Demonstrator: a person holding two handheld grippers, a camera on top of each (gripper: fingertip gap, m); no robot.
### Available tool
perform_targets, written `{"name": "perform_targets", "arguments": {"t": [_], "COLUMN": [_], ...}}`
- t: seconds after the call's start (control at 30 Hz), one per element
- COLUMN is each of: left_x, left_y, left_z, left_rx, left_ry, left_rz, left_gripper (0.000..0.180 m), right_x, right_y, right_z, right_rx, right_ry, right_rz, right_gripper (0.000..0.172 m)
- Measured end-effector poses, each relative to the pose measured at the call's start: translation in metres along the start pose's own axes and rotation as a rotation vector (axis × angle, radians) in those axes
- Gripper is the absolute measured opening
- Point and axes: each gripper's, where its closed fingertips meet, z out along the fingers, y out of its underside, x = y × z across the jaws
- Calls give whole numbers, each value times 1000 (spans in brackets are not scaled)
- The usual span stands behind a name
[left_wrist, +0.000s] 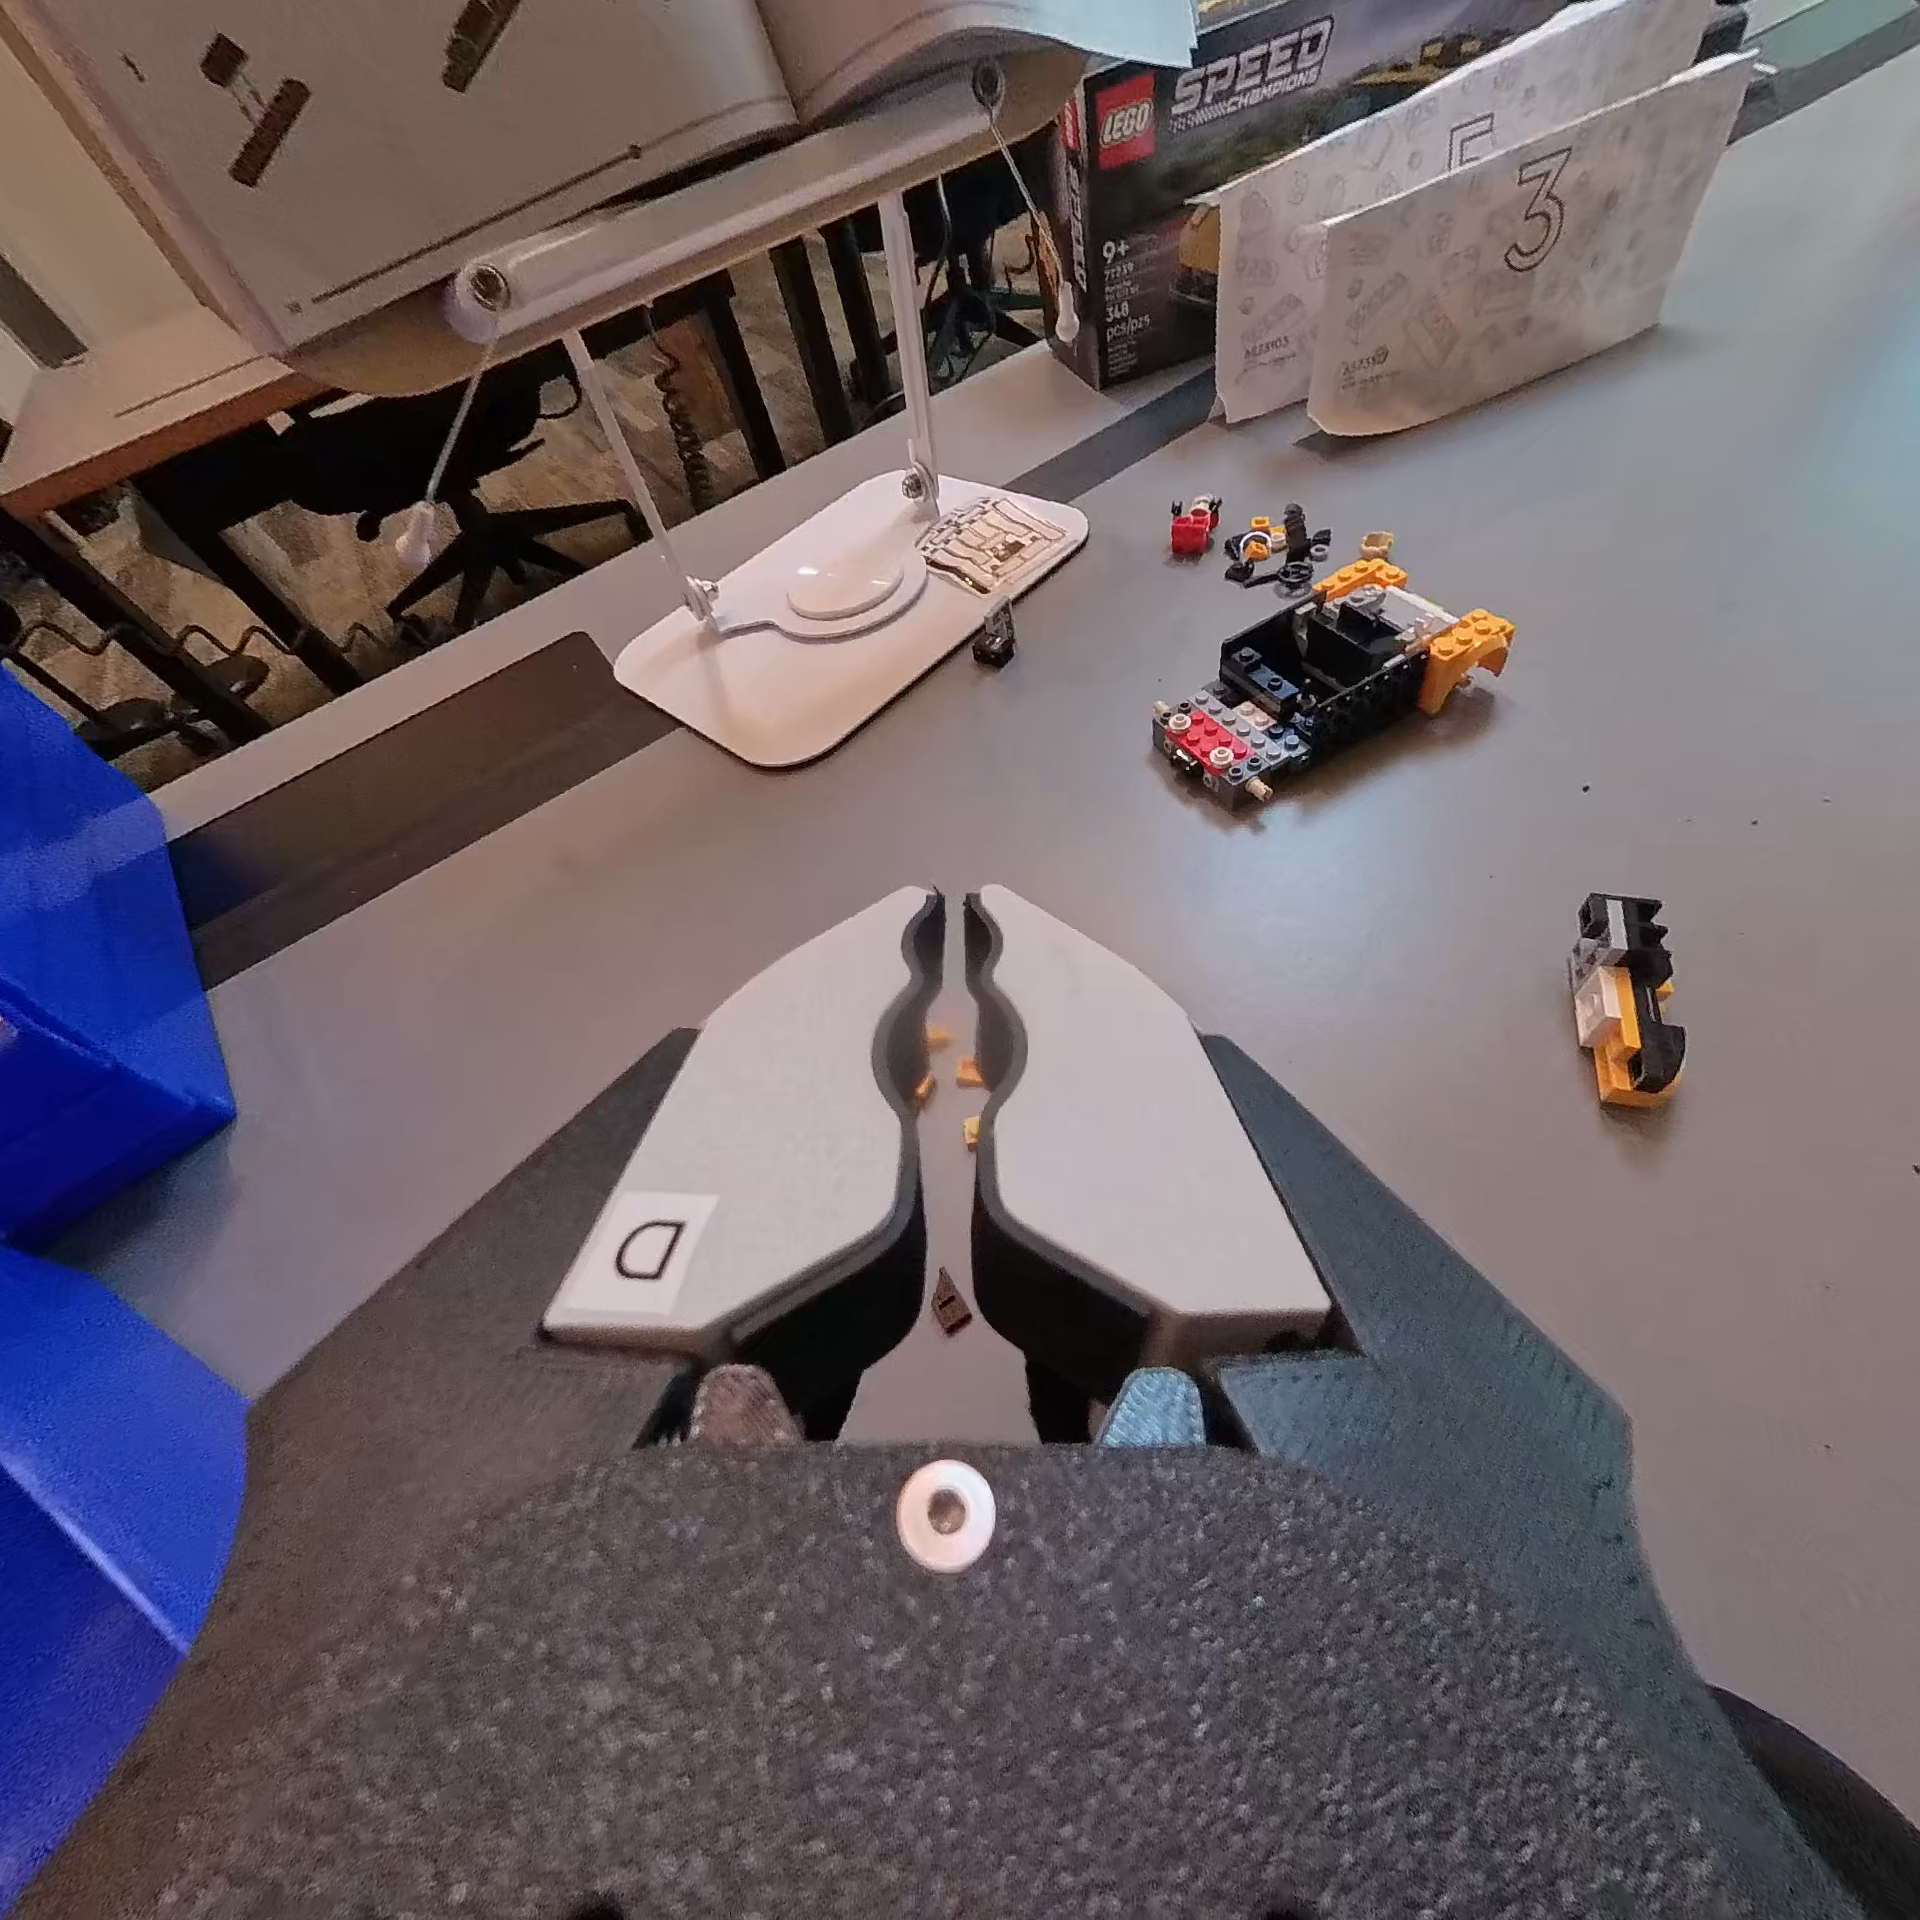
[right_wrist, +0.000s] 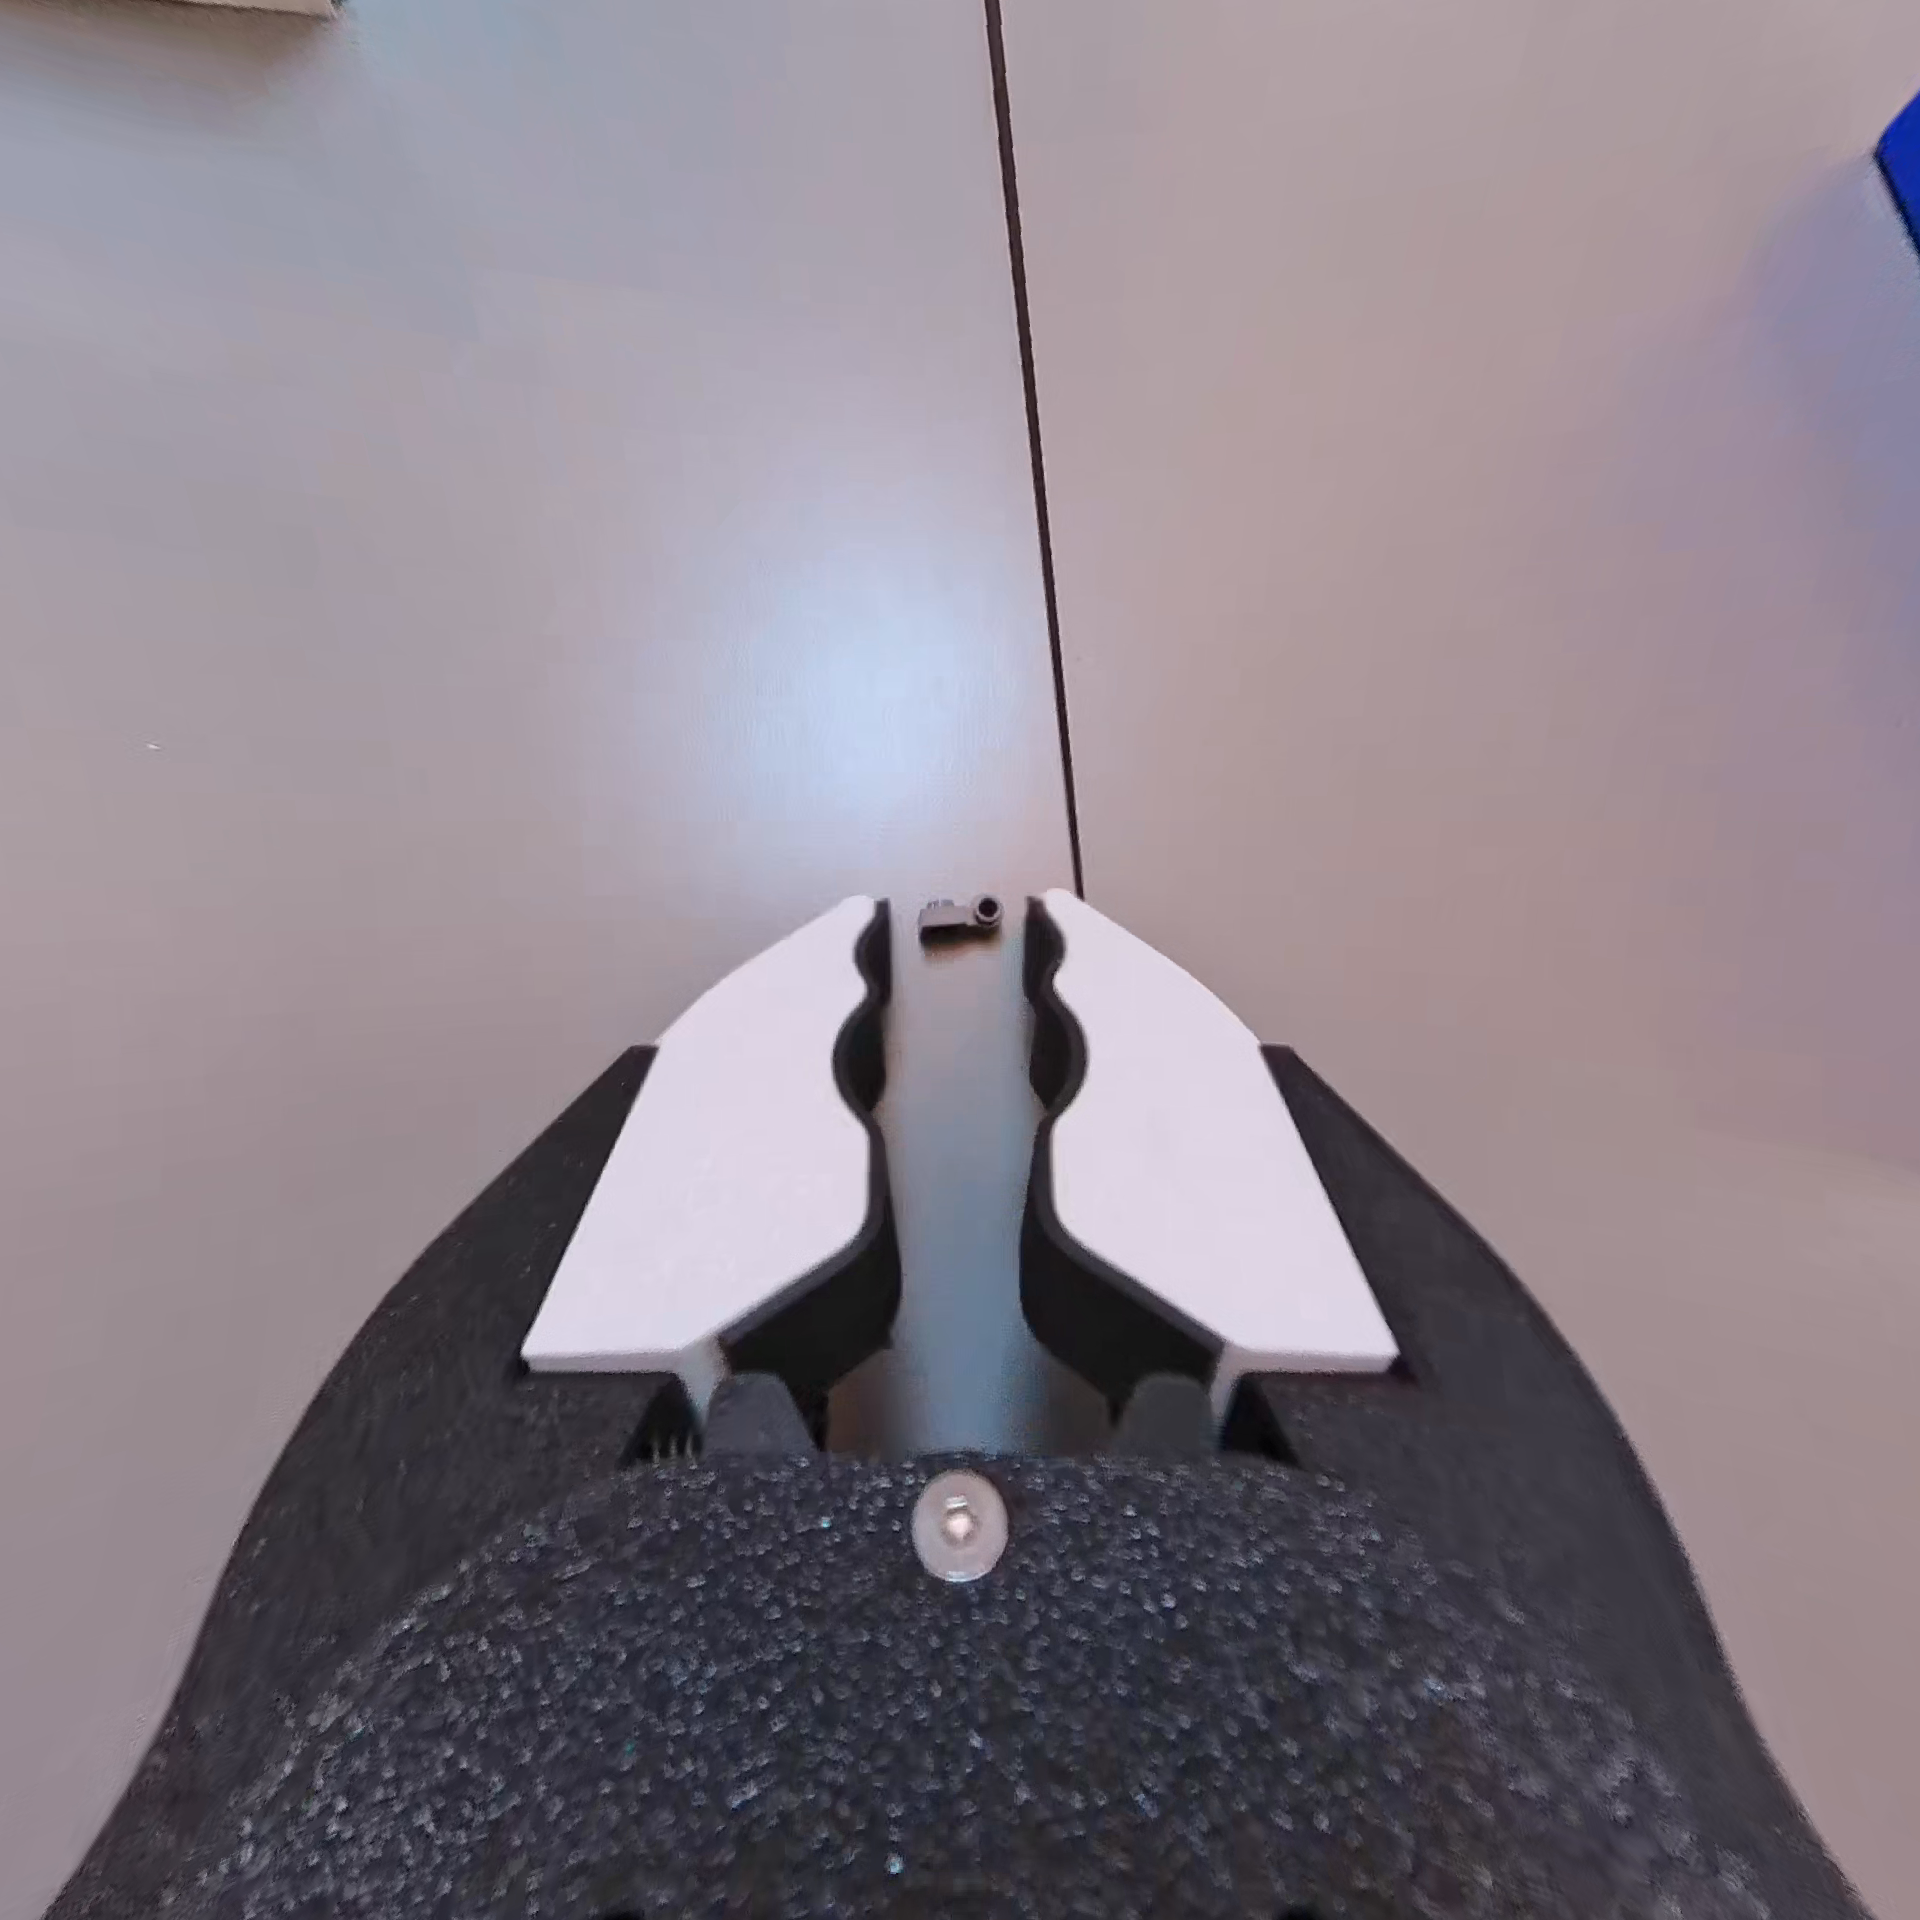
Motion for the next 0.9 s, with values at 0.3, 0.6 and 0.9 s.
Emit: {"name": "perform_targets", "arguments": {"t": [0.3,0.6,0.9], "left_x": [17,76,119], "left_y": [-5,-20,-26], "left_z": [2,5,5], "left_rx": [33,125,188], "left_ry": [97,301,382], "left_rz": [-30,73,162], "left_gripper": [9,28,38], "right_x": [-47,-298,-475], "right_y": [-34,-131,-108], "right_z": [-13,-110,-149], "right_rx": [142,488,520], "right_ry": [-111,-768,-1272], "right_rz": [-117,-366,-388], "right_gripper": [14,14,14]}}
